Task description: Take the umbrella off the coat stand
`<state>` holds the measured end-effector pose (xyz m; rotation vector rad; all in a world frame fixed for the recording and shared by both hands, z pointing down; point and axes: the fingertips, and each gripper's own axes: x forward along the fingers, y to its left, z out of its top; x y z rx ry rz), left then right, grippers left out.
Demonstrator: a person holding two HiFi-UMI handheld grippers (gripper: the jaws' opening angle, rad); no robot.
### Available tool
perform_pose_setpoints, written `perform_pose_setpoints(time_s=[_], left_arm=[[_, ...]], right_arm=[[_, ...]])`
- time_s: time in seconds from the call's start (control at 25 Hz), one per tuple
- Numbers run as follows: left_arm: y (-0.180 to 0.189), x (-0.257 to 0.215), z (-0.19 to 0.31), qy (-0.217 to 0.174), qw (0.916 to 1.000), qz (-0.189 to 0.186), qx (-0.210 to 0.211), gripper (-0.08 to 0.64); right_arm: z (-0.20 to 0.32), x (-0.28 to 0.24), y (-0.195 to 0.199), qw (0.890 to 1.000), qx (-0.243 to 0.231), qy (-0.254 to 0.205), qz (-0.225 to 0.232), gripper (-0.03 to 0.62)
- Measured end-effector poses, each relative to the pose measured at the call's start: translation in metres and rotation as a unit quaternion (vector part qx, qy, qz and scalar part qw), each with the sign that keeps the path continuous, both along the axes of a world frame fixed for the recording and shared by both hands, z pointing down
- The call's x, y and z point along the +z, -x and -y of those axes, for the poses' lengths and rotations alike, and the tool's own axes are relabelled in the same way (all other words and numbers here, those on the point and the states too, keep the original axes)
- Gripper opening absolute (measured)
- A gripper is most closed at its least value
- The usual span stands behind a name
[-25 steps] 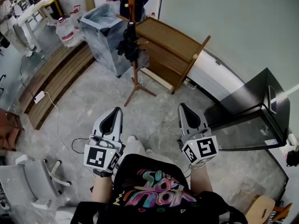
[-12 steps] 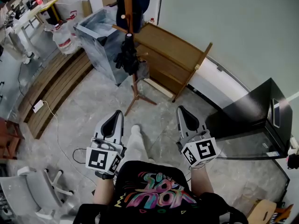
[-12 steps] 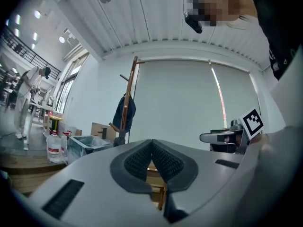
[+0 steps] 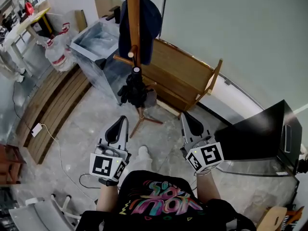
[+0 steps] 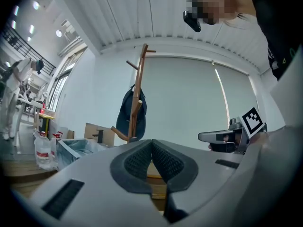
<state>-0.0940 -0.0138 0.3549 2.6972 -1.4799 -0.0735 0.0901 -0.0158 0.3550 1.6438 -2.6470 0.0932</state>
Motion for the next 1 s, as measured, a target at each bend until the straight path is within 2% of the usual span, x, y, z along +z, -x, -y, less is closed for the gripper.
perform_pose_setpoints(time_s=[0.28,0.56,1.0], left_arm=[[0.025,-0.004,0.072,-0.001,0.9999,0.001,0.015,0.025],[0.030,-0.002,0.106,0.002,0.9998,0.006,0.021,0.025],[0.017,-0.003,0.140,0.002,0.9998,0.002,-0.020,0.025]], right_arm=[[0.069,-0.002,0.025,1.000,0.015,0.004,-0.003,0.015],[0.103,-0.001,0.033,1.000,0.018,0.015,0.003,0.015],[0.145,0.003,0.020,1.000,-0.019,0.023,0.010,0.015]])
